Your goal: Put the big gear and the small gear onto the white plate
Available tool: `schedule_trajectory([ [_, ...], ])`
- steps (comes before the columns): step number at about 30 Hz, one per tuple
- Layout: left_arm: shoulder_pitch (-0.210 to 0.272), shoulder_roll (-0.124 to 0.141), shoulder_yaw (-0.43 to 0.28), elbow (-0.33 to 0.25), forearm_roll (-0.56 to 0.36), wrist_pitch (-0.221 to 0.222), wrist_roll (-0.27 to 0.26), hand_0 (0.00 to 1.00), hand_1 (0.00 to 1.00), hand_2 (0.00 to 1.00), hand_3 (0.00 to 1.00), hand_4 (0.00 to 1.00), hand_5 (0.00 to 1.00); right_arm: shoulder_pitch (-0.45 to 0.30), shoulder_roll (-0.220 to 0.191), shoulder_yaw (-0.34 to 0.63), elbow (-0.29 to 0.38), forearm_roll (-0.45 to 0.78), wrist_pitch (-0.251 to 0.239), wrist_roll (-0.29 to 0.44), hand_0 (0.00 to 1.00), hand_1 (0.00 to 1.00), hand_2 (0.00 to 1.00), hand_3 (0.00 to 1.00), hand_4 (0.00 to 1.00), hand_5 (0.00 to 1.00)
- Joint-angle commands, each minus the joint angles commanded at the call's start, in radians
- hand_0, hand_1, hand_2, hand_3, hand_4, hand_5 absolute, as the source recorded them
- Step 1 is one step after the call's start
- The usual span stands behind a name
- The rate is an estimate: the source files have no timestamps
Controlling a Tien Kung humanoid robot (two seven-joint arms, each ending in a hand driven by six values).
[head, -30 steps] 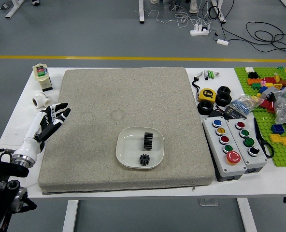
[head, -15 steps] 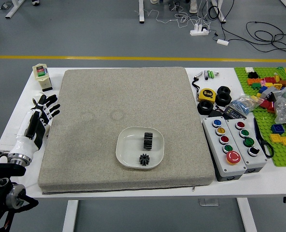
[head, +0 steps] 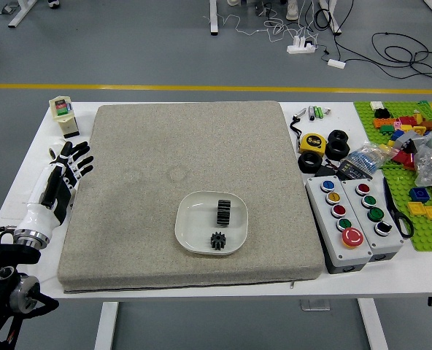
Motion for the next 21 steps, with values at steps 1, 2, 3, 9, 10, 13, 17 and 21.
schedule_trajectory([
  [1, 0.000, 0.000, 0.001, -0.001, 0.000, 0.000, 0.000, 0.851, 0.879, 0.918, 0.836, 0.904, 0.937, 0.000, 0.000, 0.000, 0.000, 0.000, 0.000, 0.000, 0.613, 0.609, 0.699, 0.582, 0.782, 0.748],
  [2, -0.001, 0.001, 0.003, -0.002, 0.002, 0.000, -0.001, 0.851, 0.879, 0.918, 0.836, 0.904, 0.937, 0.000, 0.000, 0.001, 0.000, -0.001, 0.000, -0.001, 0.613, 0.609, 0.699, 0.582, 0.782, 0.748],
  [3, -0.001, 0.001, 0.003, -0.002, 0.002, 0.000, -0.001, 0.851, 0.879, 0.918, 0.836, 0.904, 0.937, 0.000, 0.000, 0.001, 0.000, -0.002, 0.000, -0.001, 0.613, 0.609, 0.699, 0.582, 0.782, 0.748],
  [9, -0.004, 0.000, 0.006, 0.000, 0.000, 0.006, -0.002, 0.856, 0.881, 0.919, 0.836, 0.901, 0.933, 0.000, 0.000, -0.002, 0.000, 0.001, 0.000, 0.000, 0.614, 0.609, 0.700, 0.582, 0.781, 0.748],
  [10, -0.005, 0.000, 0.006, 0.000, 0.000, 0.007, -0.002, 0.856, 0.881, 0.919, 0.836, 0.901, 0.933, -0.001, 0.000, -0.002, 0.000, 0.001, 0.000, 0.000, 0.614, 0.609, 0.700, 0.582, 0.781, 0.748],
  [13, -0.006, 0.001, 0.005, 0.003, 0.001, 0.011, -0.003, 0.857, 0.880, 0.922, 0.839, 0.902, 0.935, -0.002, 0.001, -0.003, 0.000, 0.002, -0.001, -0.001, 0.614, 0.609, 0.700, 0.582, 0.781, 0.748],
  [17, -0.006, 0.002, 0.001, 0.011, 0.000, 0.015, -0.005, 0.857, 0.880, 0.922, 0.839, 0.902, 0.935, -0.001, 0.002, -0.002, 0.000, 0.002, 0.000, 0.000, 0.614, 0.609, 0.700, 0.582, 0.781, 0.748],
  [21, 0.000, 0.001, -0.004, 0.017, 0.006, 0.017, -0.004, 0.856, 0.883, 0.924, 0.840, 0.901, 0.934, -0.005, 0.002, -0.001, 0.000, 0.002, 0.001, 0.001, 0.614, 0.609, 0.699, 0.582, 0.780, 0.747],
])
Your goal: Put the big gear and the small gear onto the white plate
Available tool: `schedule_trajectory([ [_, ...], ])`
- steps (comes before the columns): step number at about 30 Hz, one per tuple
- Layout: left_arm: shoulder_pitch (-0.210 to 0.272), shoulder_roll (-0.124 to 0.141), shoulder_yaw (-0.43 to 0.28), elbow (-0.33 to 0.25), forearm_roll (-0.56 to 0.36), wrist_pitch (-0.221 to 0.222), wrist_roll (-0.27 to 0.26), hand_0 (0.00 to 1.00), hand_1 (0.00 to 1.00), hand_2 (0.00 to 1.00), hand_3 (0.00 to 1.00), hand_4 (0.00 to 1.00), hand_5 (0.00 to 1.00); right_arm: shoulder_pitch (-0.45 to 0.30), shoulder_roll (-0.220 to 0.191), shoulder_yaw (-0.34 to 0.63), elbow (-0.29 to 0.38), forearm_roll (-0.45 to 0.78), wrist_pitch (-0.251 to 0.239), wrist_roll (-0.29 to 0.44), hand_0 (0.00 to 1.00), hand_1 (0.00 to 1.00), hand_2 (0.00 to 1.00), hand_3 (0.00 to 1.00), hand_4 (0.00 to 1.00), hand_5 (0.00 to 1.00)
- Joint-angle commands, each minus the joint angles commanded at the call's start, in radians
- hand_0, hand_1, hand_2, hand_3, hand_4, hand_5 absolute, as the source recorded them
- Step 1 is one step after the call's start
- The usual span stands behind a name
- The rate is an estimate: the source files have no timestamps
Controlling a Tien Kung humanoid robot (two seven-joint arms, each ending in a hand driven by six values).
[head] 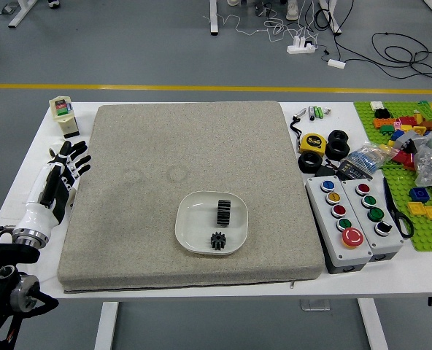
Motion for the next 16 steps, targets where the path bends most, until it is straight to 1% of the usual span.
schedule_trajectory([
  [16, -0.002, -0.002, -0.008, 0.004, 0.009, -0.014, 0.007, 0.859, 0.884, 0.927, 0.842, 0.900, 0.933, -0.003, 0.000, -0.003, 0.000, 0.004, 0.000, 0.001, 0.614, 0.609, 0.698, 0.582, 0.779, 0.747],
])
